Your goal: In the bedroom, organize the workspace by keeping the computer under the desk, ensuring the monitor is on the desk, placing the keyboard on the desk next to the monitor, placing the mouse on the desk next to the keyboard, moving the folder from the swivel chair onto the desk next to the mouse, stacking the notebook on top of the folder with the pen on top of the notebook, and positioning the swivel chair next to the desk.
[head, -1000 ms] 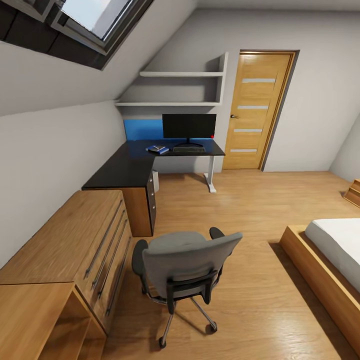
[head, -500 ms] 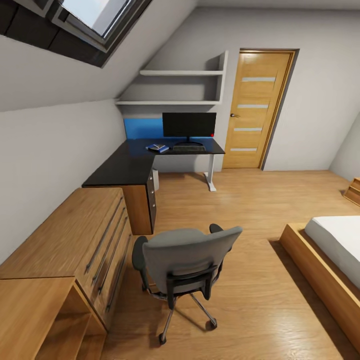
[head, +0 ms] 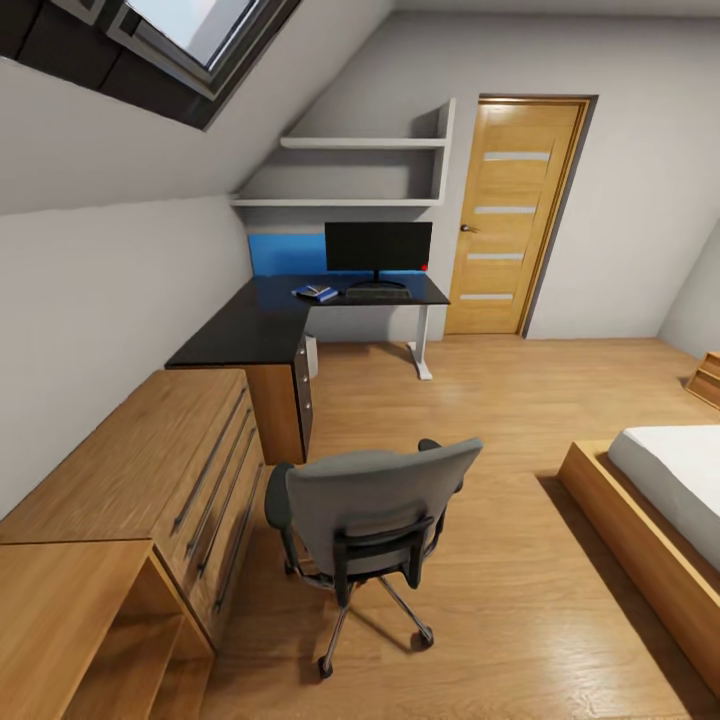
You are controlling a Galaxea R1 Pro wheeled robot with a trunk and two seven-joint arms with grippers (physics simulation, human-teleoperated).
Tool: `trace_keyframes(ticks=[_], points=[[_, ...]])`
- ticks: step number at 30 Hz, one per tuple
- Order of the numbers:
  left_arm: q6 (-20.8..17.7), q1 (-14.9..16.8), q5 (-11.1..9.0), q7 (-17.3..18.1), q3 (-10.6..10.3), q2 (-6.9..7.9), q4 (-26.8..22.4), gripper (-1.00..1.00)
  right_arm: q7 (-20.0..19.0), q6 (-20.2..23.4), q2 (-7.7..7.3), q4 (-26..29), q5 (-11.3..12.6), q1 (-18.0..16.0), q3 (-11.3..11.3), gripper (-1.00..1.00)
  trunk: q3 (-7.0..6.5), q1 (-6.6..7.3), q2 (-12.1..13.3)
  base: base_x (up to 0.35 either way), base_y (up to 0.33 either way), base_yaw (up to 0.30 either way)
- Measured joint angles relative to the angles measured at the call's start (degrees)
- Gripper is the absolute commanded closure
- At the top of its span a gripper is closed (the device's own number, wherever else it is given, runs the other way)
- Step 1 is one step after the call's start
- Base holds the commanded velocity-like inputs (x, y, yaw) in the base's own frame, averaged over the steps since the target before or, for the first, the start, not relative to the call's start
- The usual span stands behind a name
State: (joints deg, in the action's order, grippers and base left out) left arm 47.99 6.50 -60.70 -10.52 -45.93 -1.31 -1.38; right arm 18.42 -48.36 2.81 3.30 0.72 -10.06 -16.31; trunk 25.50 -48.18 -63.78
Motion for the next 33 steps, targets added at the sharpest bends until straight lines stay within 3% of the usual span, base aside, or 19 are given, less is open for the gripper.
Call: trace_keyframes(ticks=[29, 31, 33], points=[[-0.16, 0.01, -0.09, -0.05, -0.17, -0.09, 0.00, -1.00, 0.00, 0.35, 0.00, 0.00, -0.01, 0.02, 0.00, -1.00, 5.21, -6.37, -11.64, 0.000, 0.000, 0.000], [-1.12, 0.01, -0.06, -0.08, -0.23, -0.14, 0.00, -1.00, 0.00, 0.35, 0.00, 0.00, -0.01, 0.02, 0.00, -1.00, 5.57, -6.81, -12.44, 0.000, 0.000, 0.000], [-4.81, 0.00, 0.03, -0.03, -0.30, -0.15, -0.06, -1.00, 0.00, 0.35, -0.10, 0.00, 0.00, 0.02, 0.01, -1.00, 5.93, -7.25, -13.24, 0.000, 0.000, 0.000]])
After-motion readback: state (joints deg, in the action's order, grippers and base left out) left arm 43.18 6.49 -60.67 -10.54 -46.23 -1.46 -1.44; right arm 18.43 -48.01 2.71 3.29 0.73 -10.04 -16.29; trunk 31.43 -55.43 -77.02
